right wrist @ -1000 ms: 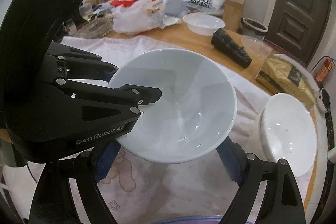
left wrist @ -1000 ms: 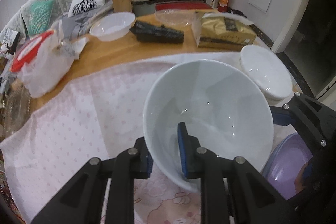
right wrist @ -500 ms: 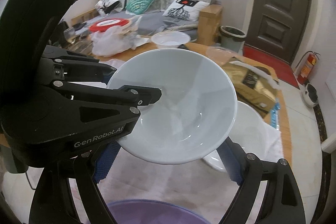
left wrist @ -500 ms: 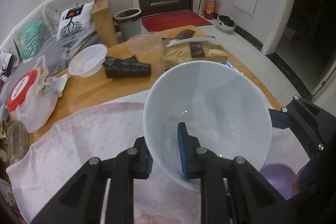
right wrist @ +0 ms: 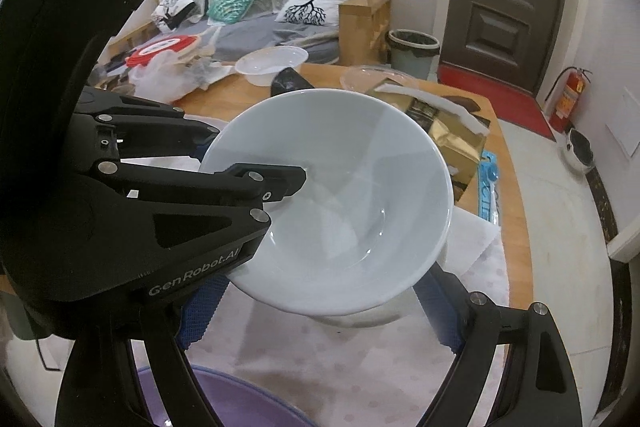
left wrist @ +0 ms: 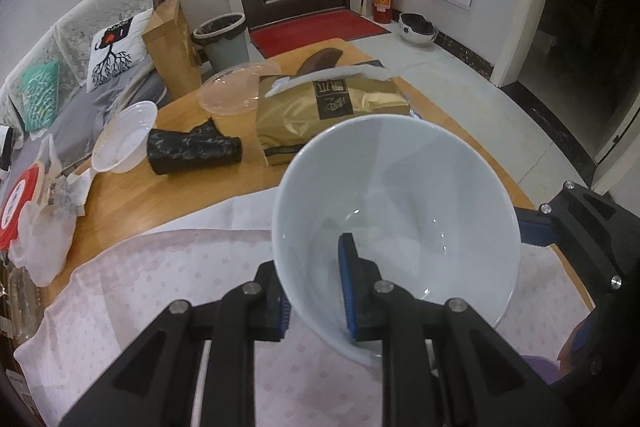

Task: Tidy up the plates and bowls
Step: 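Carry the white bowl toward the stacked white bowls with both tools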

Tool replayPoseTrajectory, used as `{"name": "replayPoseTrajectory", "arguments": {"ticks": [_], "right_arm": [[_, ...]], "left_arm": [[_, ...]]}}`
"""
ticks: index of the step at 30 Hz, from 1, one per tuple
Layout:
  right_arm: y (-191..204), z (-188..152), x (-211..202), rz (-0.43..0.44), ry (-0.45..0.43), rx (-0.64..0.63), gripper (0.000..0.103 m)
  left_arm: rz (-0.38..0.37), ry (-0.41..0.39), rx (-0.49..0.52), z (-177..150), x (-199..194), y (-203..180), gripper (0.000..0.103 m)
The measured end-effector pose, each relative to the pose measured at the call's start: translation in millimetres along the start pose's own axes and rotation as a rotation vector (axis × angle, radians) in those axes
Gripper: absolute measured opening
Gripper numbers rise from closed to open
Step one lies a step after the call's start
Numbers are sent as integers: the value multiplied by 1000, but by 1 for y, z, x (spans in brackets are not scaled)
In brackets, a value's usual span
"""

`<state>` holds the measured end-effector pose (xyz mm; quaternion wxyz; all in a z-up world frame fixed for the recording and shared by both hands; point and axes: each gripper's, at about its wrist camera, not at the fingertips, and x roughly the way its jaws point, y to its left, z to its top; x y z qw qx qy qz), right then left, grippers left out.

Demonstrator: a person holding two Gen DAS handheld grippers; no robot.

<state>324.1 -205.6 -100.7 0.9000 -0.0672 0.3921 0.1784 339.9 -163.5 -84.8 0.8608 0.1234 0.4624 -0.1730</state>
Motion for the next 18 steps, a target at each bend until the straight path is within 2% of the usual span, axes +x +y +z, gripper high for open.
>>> {"name": "replayPoseTrajectory", "arguments": {"ticks": [18], "right_arm": [[-4,-1,10,-28,63,-31,84]], "left_arm": [[-2,40,12,0,26,-5,17]]}}
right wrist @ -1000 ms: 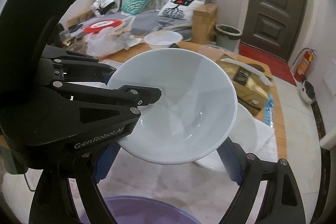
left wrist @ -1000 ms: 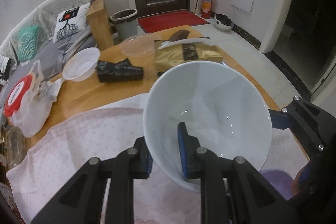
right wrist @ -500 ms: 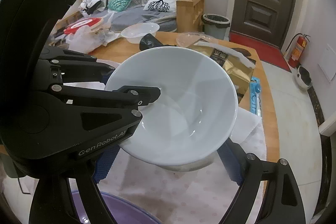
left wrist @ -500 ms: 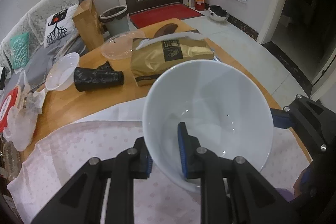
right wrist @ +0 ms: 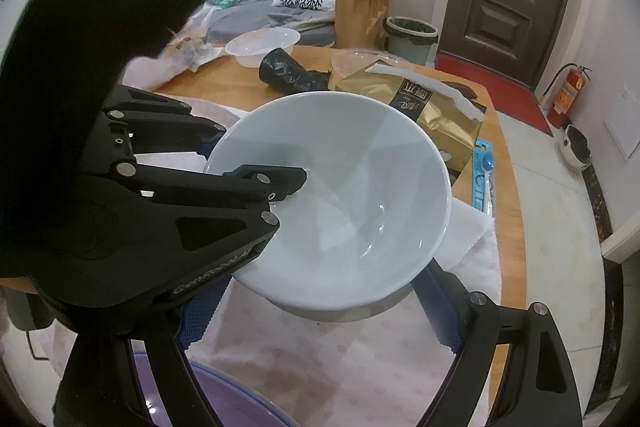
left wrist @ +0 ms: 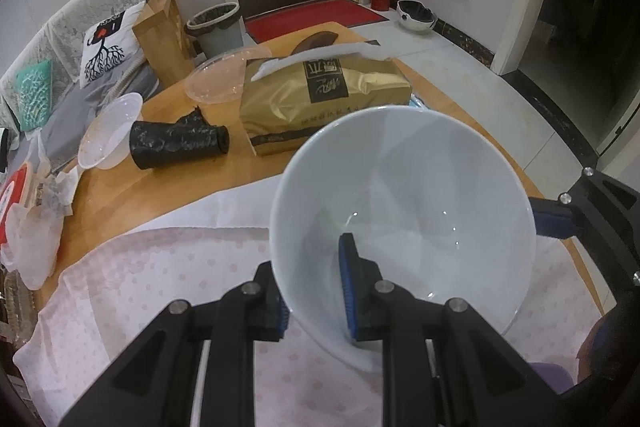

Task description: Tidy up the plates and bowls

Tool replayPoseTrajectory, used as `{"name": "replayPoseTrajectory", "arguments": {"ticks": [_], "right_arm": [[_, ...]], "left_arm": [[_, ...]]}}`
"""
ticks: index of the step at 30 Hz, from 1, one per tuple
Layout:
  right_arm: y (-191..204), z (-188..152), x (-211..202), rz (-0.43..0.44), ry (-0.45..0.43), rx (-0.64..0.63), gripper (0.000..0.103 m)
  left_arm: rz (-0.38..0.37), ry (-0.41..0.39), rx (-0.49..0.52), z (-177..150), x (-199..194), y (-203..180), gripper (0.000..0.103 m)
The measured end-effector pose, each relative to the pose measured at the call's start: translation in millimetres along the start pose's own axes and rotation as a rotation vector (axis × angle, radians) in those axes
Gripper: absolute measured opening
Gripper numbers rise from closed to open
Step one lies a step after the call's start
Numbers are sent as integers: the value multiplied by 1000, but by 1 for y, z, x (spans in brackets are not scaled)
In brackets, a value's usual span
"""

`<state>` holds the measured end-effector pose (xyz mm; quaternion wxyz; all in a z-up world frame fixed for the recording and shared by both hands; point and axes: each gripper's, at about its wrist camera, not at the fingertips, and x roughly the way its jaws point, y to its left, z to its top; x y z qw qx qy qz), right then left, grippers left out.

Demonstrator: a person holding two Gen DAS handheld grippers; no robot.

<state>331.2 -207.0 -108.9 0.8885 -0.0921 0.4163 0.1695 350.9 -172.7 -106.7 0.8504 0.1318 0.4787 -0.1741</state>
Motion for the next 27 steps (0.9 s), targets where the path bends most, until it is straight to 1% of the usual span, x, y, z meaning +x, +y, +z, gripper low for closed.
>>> {"name": "replayPoseTrajectory", "arguments": {"ticks": [6,17,23,27], "right_arm": [[0,1,2,-8,22,-8,85],[-1,-1,2,-29,30,-23,85],[0,-2,2,-32,23,-29,85],[-3,-5,0,-14,9,-30,87]], "left_arm": [[-3,8,-4,-1,6,0,17],[10,13,18,-3,11,-1,17],[22,15,22,-3,13,-4,20],[-2,21,-11,-2,13,1,23]]}}
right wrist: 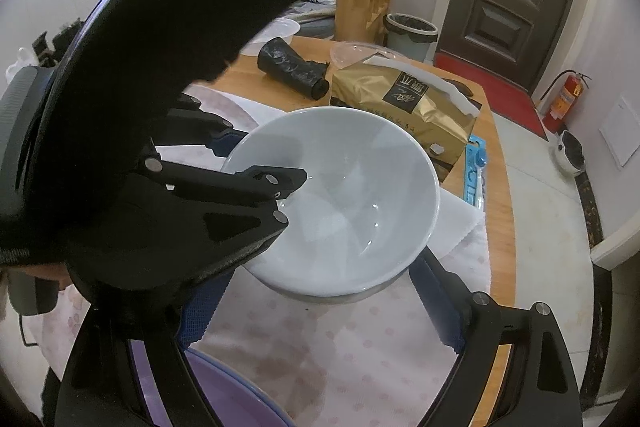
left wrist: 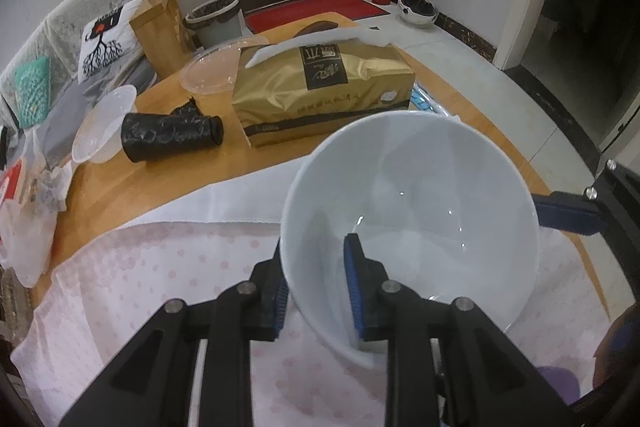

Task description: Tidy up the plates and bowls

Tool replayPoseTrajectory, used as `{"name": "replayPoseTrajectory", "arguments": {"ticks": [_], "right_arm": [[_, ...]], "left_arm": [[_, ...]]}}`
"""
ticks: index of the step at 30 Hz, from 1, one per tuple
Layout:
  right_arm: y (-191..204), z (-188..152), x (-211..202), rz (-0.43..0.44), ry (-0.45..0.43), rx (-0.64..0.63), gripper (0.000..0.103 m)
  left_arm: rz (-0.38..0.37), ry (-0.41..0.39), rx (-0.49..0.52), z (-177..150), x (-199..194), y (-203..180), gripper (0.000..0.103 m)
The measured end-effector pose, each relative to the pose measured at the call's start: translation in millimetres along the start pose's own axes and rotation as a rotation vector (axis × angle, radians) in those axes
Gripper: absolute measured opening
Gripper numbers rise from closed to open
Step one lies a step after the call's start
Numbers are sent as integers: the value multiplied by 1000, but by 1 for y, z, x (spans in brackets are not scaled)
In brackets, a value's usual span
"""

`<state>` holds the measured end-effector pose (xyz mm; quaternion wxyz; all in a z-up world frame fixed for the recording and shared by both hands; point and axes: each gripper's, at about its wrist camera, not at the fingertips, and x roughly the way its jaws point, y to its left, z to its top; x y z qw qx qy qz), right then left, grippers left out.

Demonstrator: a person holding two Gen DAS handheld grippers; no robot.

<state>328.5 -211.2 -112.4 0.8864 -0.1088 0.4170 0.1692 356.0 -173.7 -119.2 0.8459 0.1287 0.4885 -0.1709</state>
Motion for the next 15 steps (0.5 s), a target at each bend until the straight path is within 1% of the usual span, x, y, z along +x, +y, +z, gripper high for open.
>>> {"name": "replayPoseTrajectory", "arguments": {"ticks": [3,5,6,9,10,11,13,15], "right_arm": [[-4,-4,-2,21,-26,10,86],[-6,-7,-1,27,-33,13,87],[-7,-9,0,31,-34,16,90],[-11,-18,8,60,-34,16,92],[-12,-20,11,67,-34,11,92],[-12,-21,15,72,-34,3,92],[-15,-24,26,97,-20,-6,92],[-19,-24,35,146,-11,-10,93]], "left_arm": [[-16,2,-21,1,2,4,27],[-33,6,-37,1,3,7,27],[-42,8,-45,1,4,8,27],[-95,11,-73,2,7,11,27],[-116,14,-83,2,8,12,30],[-128,14,-92,2,10,13,30],[-132,16,-93,2,12,12,30],[-134,15,-94,2,14,12,30]]}}
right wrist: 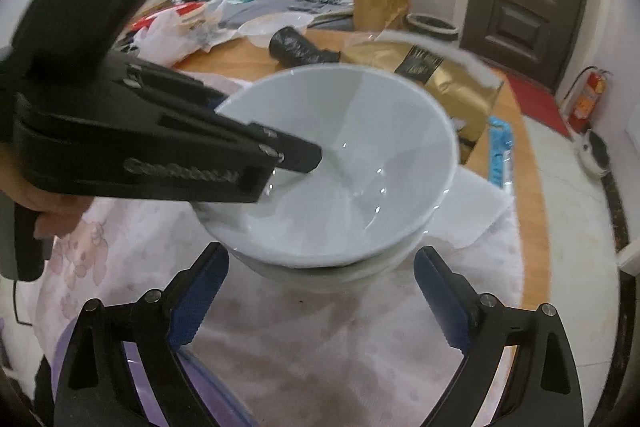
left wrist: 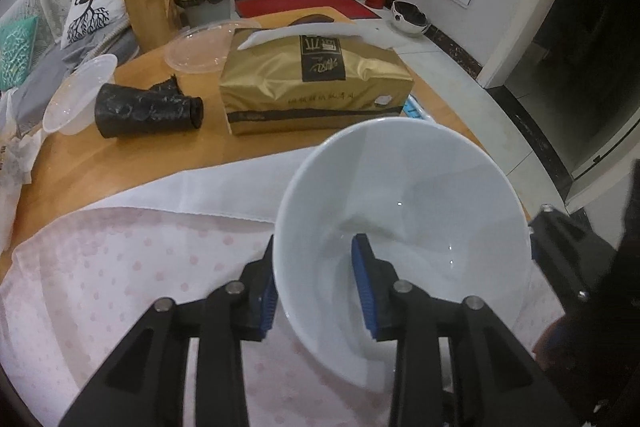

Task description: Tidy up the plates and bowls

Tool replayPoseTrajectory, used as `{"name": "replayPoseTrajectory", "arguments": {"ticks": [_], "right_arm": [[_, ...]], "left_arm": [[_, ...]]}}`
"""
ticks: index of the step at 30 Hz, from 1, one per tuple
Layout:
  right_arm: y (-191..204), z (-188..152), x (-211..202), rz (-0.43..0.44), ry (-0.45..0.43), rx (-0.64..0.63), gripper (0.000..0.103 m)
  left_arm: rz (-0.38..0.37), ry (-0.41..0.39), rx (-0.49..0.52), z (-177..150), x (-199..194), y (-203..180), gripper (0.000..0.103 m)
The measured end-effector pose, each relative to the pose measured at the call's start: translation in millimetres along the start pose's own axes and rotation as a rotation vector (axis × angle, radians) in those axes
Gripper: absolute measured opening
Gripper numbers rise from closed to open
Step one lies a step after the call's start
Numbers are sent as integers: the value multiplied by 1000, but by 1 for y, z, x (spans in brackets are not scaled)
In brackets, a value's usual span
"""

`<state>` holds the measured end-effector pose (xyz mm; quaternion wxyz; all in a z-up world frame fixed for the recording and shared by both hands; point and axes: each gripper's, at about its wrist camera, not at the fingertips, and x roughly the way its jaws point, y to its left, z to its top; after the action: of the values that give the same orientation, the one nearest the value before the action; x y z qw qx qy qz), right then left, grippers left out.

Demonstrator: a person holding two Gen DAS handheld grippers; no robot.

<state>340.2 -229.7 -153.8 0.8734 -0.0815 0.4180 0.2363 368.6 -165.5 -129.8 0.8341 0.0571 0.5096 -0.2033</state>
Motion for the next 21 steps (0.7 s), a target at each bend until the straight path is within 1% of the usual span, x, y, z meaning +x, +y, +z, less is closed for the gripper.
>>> {"name": "replayPoseTrajectory", "arguments": {"ticks": [1,5,10,13,15,21], "right_arm": [[-3,0,3,14,-3,0,93],[-10,-1,14,62,-39,-18,101],[-11,0,30,79,-39,-60,102],[-11,3,40,72,-34,-69,102],[-9,7,47,63,-15,-72,102],[-7,12,53,53,-3,-84,102]], "left_arm": [[0,-1,1,0,0,0,30],[-1,-5,9,0,3,-1,30],[-13,-13,0,1,3,1,30],[-16,-20,1,0,3,1,31],[-19,-24,2,0,3,2,30],[-30,-31,-4,-1,3,4,31]]}}
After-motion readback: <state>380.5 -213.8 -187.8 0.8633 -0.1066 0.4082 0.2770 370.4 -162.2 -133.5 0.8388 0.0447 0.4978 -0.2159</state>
